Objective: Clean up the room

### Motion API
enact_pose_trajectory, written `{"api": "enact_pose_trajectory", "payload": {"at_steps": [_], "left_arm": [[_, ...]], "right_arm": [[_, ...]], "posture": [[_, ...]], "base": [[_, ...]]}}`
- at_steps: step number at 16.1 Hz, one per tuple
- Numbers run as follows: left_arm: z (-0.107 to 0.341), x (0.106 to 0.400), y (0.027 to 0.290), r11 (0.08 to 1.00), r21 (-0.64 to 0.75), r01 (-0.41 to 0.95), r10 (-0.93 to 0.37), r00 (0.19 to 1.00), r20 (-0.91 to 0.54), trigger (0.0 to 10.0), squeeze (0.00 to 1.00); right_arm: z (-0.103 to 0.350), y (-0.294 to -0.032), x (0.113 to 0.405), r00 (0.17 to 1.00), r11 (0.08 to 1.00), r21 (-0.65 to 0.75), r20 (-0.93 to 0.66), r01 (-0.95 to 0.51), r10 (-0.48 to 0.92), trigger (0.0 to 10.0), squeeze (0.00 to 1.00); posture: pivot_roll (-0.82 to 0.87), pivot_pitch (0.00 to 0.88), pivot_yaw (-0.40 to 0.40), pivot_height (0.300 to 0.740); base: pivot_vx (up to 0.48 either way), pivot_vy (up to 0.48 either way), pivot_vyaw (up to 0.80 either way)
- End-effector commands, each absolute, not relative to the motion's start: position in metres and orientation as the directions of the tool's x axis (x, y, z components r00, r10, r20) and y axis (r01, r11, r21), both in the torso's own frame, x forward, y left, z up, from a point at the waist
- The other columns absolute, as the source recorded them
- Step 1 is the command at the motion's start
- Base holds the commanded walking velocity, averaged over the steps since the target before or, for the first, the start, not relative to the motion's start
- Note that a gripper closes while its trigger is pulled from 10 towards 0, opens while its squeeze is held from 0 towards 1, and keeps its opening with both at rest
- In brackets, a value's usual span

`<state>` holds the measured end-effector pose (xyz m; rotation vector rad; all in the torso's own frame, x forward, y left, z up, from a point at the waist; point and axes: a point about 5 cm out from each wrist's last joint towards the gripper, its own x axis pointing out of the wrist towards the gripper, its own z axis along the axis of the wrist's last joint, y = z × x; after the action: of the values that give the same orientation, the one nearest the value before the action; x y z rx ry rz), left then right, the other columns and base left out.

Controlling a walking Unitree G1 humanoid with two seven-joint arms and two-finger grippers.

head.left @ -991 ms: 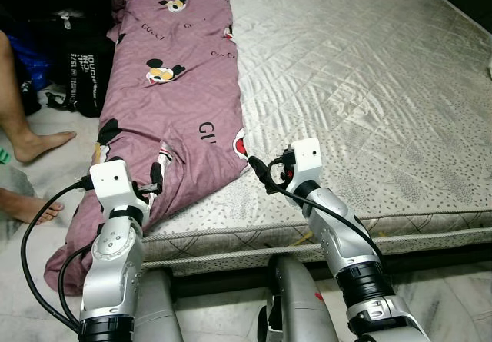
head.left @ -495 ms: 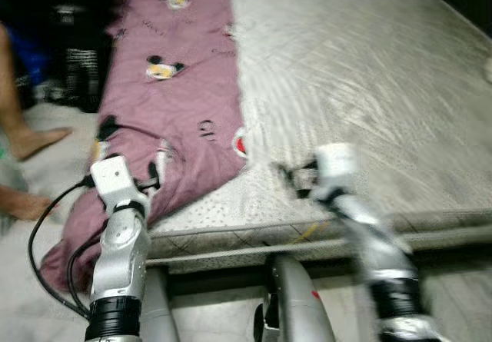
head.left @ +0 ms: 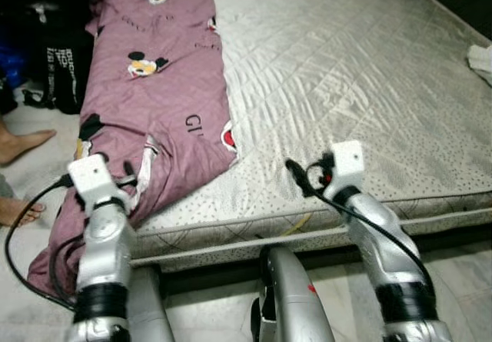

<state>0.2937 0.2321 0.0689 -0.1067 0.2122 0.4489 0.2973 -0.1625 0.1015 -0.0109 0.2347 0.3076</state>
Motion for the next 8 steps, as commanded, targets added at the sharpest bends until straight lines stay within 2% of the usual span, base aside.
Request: {"api": "enact_pose_trajectory", "payload": {"at_steps": [1,5,7,8], "left_arm": [[0.066,0.296,0.235,0.887,-0.059,-0.459,0.433,0.868,-0.242,10.0,0.0],[0.063,0.309,0.251,0.862,-0.051,-0.505,0.469,0.831,-0.299,10.0,0.0],[0.064,0.325,0.241,0.883,-0.068,-0.464,0.416,0.842,-0.343,10.0,0.0],[0.062,0.333,0.226,0.917,-0.08,-0.392,0.336,0.863,-0.379,10.0,0.0]], "right_arm": [[0.105,-0.175,0.294,0.935,0.962,0.009,-0.232,-0.272,0.267,10.0,0.0],[0.104,-0.197,0.284,0.937,0.97,-0.033,-0.27,-0.239,0.221,10.0,0.0],[0.106,-0.201,0.283,0.939,0.972,-0.048,-0.275,-0.23,0.208,10.0,0.0],[0.107,-0.2,0.284,0.94,0.972,-0.051,-0.273,-0.228,0.206,10.0,0.0]], "posture": [[-0.22,0.1,-0.081,0.546],[-0.24,0.114,-0.088,0.546],[-0.27,0.109,-0.085,0.546],[-0.27,0.106,-0.081,0.546]], "base": [[0.0,0.0,0.0],[0.0,0.0,0.0],[0.0,0.0,0.0],[0.0,0.0,0.0]]}}
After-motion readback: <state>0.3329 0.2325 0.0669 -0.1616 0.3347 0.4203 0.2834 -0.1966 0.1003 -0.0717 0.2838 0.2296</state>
